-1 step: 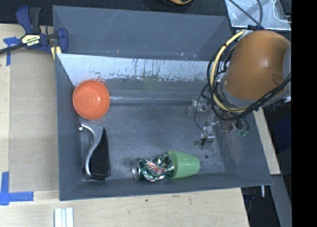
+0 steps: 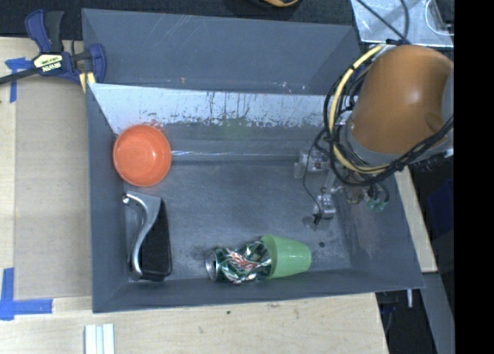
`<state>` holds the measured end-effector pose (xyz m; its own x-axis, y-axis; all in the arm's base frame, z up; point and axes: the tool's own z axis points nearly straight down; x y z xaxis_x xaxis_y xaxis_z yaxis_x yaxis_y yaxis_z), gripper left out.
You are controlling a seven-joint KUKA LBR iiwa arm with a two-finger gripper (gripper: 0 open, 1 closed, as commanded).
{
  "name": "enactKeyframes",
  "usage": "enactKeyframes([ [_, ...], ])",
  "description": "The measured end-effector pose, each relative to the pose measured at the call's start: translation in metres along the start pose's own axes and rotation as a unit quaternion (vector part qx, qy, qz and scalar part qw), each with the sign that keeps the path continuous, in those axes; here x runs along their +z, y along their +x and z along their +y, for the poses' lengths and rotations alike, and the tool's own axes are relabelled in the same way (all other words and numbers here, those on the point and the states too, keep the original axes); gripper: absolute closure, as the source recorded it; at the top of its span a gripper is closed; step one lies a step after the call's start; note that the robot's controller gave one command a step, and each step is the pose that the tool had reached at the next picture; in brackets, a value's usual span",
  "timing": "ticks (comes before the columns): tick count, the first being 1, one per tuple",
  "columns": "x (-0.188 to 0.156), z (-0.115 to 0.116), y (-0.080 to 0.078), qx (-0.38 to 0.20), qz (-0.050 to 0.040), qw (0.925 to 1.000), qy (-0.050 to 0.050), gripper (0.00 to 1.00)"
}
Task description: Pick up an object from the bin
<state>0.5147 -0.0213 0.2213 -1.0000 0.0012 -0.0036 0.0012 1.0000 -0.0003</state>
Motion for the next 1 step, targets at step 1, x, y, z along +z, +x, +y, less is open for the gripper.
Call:
enactKeyframes([
  [1,0.0853,0.0321,0.0137,-0.09,0.0005,0.9959,0.0,0.0],
])
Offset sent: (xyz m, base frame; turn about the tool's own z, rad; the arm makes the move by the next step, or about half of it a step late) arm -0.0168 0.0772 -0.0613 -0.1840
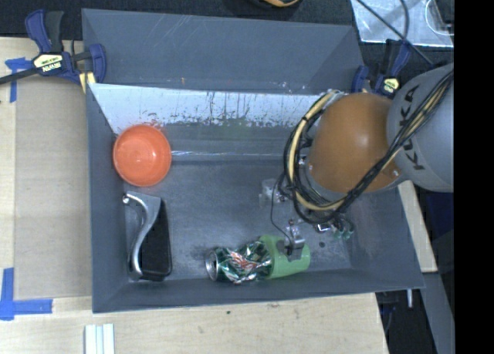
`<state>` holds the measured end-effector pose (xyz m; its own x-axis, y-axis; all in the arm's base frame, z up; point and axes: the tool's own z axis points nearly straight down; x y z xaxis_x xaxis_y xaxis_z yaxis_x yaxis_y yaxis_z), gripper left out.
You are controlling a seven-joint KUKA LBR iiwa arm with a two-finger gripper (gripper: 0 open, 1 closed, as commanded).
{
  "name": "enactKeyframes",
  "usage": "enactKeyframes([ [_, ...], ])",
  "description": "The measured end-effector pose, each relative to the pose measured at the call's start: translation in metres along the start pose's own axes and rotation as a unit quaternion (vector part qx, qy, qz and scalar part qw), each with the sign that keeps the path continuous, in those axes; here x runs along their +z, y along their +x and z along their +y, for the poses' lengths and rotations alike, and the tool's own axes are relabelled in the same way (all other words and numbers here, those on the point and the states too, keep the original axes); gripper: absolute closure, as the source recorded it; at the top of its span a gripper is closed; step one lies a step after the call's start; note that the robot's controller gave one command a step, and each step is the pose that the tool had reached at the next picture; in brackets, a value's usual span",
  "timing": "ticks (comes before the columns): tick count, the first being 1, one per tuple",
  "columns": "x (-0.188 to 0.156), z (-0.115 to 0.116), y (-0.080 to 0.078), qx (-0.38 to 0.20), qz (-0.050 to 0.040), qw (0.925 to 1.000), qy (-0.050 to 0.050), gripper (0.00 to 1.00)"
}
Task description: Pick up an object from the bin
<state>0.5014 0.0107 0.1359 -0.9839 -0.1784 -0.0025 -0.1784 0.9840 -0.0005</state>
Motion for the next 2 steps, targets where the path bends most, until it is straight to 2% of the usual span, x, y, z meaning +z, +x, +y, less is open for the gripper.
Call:
enactKeyframes([
  [1,-0.026,0.046,-0.007,-0.003,-0.0041,1.0,0.0,0.0],
  [2,0.022,0.059,0.008,-0.115,0.0015,0.9934,-0.001,0.0],
])
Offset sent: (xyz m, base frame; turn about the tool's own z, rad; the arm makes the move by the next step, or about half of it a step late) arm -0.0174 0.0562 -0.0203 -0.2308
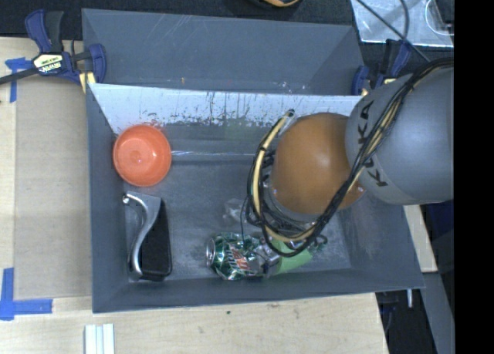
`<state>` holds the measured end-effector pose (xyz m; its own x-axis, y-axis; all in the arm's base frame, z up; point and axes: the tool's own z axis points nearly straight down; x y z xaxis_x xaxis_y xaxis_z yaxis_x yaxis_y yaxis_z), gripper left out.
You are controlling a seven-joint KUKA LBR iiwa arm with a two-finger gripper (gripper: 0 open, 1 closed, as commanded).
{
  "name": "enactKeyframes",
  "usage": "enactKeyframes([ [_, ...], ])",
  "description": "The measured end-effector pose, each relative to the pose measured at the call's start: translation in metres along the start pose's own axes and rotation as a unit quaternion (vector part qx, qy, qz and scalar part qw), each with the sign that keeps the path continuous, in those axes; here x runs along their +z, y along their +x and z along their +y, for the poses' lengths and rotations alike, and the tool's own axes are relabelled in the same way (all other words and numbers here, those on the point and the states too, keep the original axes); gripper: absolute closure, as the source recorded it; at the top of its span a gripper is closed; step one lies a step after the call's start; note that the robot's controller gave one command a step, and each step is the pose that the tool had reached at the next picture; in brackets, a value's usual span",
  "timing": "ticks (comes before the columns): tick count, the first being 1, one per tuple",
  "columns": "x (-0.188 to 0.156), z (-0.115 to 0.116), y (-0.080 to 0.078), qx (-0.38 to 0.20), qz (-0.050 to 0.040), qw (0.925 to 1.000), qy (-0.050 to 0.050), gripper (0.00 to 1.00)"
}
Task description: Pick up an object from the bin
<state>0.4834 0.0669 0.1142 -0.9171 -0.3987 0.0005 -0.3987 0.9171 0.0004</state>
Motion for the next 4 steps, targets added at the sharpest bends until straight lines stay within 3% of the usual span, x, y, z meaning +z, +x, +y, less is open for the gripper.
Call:
enactKeyframes([
  [1,0.045,0.002,-0.006,-0.117,-0.0047,0.9931,0.002,0.0],
  [2,0.042,-0.024,-0.015,0.059,-0.0014,0.9983,-0.001,1.0],
  [4,0.039,-0.024,-0.015,0.059,-0.0013,0.9983,-0.001,1.0],
])
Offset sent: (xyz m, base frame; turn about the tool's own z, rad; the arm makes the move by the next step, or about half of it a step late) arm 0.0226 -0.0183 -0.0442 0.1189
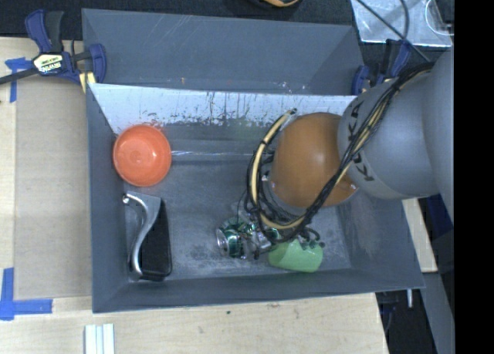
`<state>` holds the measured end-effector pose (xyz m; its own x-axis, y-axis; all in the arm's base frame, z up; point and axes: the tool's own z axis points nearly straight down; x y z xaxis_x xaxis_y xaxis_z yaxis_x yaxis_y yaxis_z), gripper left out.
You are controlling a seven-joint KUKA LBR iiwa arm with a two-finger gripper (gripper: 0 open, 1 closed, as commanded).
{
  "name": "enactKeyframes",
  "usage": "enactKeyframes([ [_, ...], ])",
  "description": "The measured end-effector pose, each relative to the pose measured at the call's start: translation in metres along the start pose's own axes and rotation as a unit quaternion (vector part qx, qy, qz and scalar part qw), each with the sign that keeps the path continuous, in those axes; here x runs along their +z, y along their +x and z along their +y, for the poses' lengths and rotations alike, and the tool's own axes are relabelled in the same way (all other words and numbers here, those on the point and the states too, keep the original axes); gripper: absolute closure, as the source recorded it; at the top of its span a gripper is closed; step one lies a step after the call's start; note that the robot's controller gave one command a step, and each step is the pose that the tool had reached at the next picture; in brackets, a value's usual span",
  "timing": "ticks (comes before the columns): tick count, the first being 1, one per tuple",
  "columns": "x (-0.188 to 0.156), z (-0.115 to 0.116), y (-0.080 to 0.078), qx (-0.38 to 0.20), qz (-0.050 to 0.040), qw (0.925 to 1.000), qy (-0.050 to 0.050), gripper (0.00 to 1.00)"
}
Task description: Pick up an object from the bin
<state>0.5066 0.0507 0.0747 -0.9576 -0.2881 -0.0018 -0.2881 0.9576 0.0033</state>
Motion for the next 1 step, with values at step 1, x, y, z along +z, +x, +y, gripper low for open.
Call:
enactKeyframes([
  [1,-0.0133,-0.0006,0.0011,0.0,0.002,1.0,0.0,1.0],
])
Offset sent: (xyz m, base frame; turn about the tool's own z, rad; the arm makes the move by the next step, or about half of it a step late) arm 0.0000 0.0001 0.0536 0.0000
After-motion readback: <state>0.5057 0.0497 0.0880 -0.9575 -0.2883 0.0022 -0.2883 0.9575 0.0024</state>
